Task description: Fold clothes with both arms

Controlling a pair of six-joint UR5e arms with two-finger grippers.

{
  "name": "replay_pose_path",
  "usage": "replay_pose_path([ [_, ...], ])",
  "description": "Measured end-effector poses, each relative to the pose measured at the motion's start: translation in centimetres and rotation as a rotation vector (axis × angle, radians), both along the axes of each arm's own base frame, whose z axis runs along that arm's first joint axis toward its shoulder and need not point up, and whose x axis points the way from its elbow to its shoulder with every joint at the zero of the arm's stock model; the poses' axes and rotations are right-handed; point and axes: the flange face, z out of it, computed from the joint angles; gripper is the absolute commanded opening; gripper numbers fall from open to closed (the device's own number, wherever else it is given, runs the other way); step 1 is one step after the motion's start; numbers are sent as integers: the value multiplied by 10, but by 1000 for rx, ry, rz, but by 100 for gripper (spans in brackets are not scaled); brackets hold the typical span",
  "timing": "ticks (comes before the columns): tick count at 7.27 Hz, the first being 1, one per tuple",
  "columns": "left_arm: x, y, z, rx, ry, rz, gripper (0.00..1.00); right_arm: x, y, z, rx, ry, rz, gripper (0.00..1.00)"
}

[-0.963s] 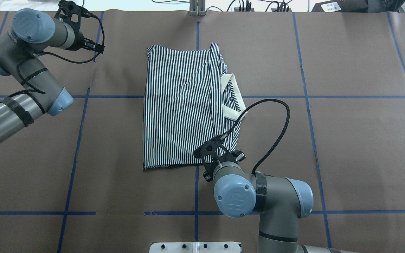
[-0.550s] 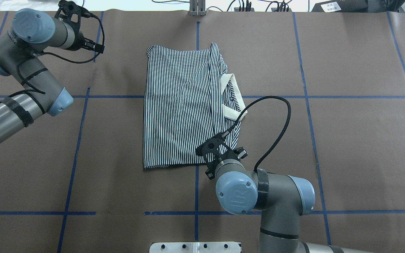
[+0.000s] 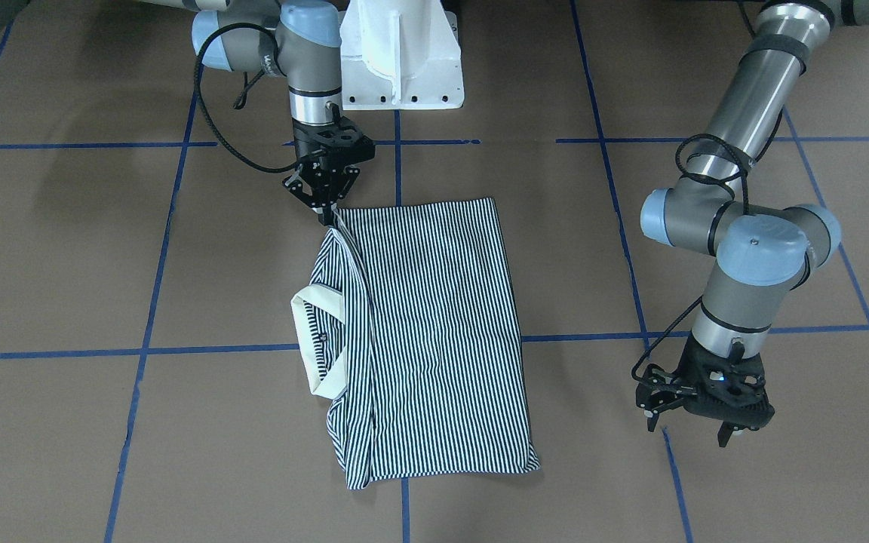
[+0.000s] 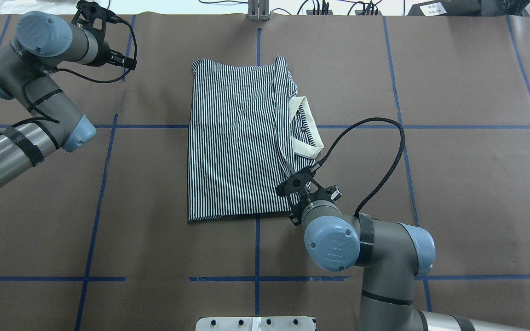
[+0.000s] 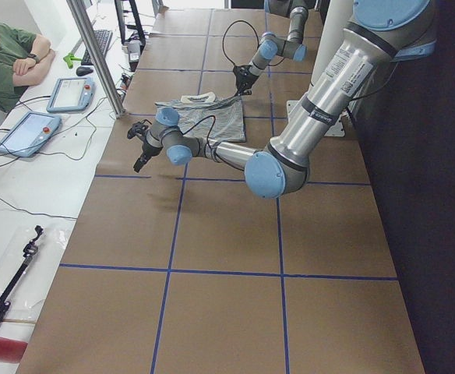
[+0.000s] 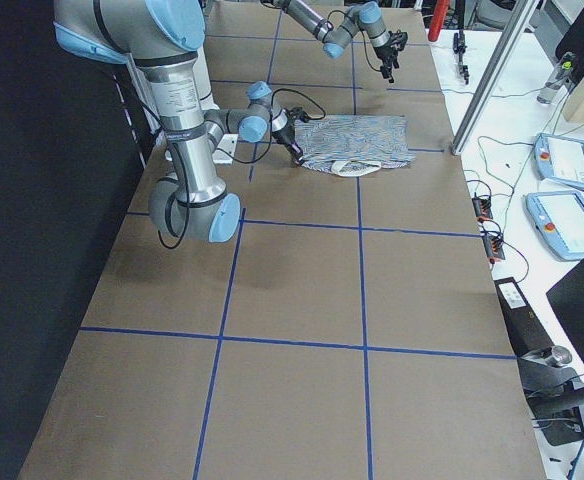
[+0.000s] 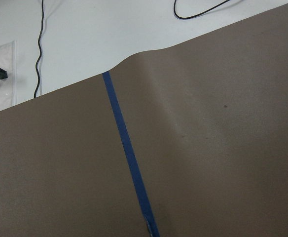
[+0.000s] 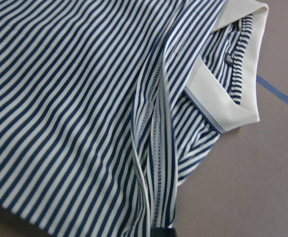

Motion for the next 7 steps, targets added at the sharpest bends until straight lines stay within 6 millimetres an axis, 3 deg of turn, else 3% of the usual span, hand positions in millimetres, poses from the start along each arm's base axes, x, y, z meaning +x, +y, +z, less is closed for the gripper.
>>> replay_pose_path([
  [1, 0, 0, 0, 0, 0, 0, 100, 12, 3, 9, -10, 1, 1, 38],
  [2, 0, 0, 0, 0, 0, 0, 100, 18, 6, 14, -24, -2, 5, 99],
  [4, 0, 0, 0, -1, 0, -1, 100, 22, 11, 15, -87, -46, 44, 100],
  [5, 0, 0, 0, 0, 1, -1, 100, 27, 6, 10, -110, -68, 55, 100],
  [6, 0, 0, 0, -2, 2, -3, 100, 35, -13, 3, -141, -89, 58, 96],
  [7, 0, 0, 0, -4, 4, -5, 100, 35, -39, -4, -173, -100, 57, 69],
])
